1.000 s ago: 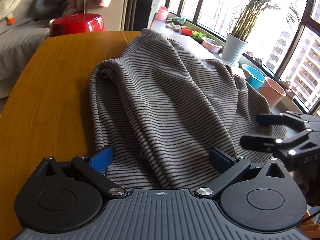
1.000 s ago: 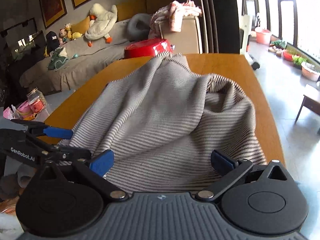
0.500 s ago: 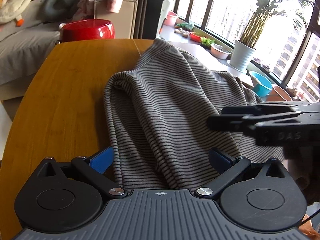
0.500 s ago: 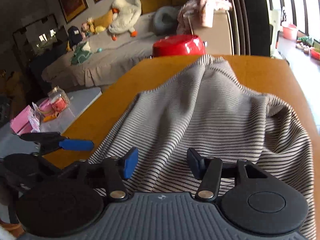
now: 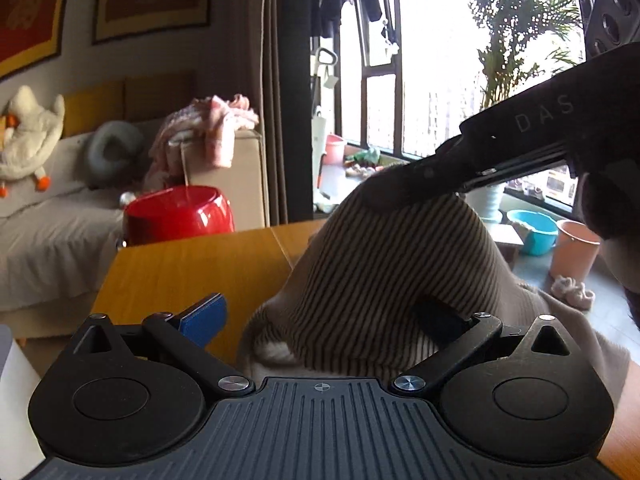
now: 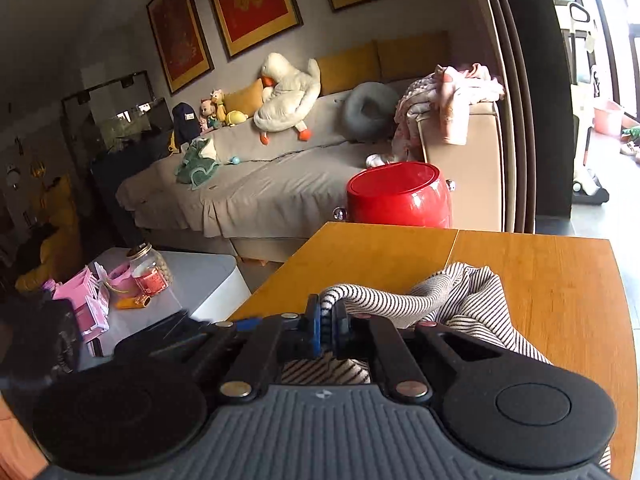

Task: Fold clothes
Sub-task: 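Close the right tool on the sweater edge while the left tool grasps another edge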

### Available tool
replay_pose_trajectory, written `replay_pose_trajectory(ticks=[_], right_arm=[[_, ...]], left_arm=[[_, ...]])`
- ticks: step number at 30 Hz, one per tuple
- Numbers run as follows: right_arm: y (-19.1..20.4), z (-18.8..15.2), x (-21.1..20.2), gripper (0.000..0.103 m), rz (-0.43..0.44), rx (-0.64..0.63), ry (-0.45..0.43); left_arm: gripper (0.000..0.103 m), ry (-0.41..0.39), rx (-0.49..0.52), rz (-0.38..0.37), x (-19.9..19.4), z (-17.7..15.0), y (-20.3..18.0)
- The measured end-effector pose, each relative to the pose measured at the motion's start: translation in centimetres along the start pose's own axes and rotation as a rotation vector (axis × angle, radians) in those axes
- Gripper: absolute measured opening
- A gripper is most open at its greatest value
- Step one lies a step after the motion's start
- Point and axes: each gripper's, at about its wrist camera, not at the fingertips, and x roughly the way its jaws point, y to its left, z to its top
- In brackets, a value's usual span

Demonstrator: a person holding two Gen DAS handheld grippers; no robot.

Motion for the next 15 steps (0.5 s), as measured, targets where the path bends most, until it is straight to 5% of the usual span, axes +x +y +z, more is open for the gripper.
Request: replay_pose_trajectory(ticks=[4,10,15], right_arm=[[-1.0,-0.1,0.4,0.005,-0.021,0.013,0.0],[-3.6,-1.2,1.0,0.005,-0.03,0.078,0.021],[-4.2,-2.0,1.5,0.005,-0.014,0.097,0.028]], left_arm=[[0.103,-0.029,0.005,-0.033,2.4,0.9,-1.0],[0.103,0.132,-0.063,-0.101,6.0,-1.0,-1.3],[0.103,0.166,-0.077,-0.133,6.7,-2.1,-0.9]])
